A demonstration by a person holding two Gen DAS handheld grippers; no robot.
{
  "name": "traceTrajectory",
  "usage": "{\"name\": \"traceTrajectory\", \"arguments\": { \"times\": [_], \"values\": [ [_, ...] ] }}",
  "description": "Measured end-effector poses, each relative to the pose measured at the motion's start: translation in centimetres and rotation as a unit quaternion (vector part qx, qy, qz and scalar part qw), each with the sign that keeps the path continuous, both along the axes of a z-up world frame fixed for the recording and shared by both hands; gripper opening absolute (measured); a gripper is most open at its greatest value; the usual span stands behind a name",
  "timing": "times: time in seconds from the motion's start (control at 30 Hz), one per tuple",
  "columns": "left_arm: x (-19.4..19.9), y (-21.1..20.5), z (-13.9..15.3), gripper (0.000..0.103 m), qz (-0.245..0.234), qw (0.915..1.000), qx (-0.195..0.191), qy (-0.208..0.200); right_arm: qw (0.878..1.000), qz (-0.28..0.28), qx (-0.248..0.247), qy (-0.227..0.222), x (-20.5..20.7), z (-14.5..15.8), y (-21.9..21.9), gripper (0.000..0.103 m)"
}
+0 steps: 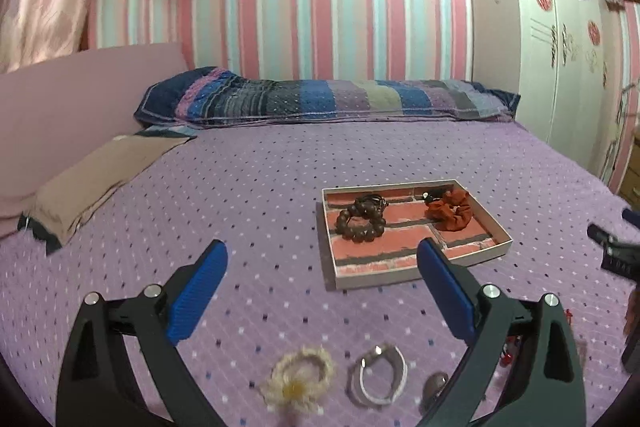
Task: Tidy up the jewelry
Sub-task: 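Withdraw both tools from the tray back toward the remaining items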
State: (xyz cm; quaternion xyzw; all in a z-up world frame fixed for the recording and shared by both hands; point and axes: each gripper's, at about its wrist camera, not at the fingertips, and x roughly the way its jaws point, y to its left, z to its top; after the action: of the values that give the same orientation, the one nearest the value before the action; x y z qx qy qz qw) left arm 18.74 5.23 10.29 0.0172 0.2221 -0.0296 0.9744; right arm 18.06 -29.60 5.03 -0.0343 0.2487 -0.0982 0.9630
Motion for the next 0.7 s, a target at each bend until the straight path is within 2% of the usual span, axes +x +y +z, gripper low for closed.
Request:
{"name": "traceTrajectory", "arguments": {
  "times": [0.1, 0.23, 0.4, 0.53, 0.6, 0.7],
  "values": [
    [-1.8, 1.0, -0.5, 0.097, 0.015, 0.9997, -0.021, -0.001, 1.0, 0.01, 0.006, -0.013, -2.4, -0.9, 0.9, 0.099],
    [-2.5, 2.1, -2.8, 0.098, 0.041, 0.998, -0.039, 0.029, 0.999, 0.023, 0.027, -0.019, -4.0, -2.4, 1.9, 0.099],
    [-2.3, 3.3, -5.9, 0.098, 0.038, 0.9948, -0.07, 0.065, 0.999, 0.029, 0.005, -0.013, -4.2, -4.8, 3.2, 0.099],
    [-1.9, 2.6, -7.3, 0.098, 0.034, 0.9948, -0.056, 0.078, 0.999, 0.03, 0.03, 0.012, -3.4, -6.7, 3.1, 0.099],
    [-1.7, 1.9, -8.1, 0.098, 0.017, 0.9944, -0.051, 0.091, 0.998, 0.032, 0.041, 0.021, -3.1, -7.3, 3.2, 0.099],
    [-1.1, 0.7, -9.5, 0.098, -0.001, 0.9921, -0.051, 0.114, 0.998, 0.037, 0.033, 0.036, -2.6, -8.5, 3.8, 0.099]
  ]
}}
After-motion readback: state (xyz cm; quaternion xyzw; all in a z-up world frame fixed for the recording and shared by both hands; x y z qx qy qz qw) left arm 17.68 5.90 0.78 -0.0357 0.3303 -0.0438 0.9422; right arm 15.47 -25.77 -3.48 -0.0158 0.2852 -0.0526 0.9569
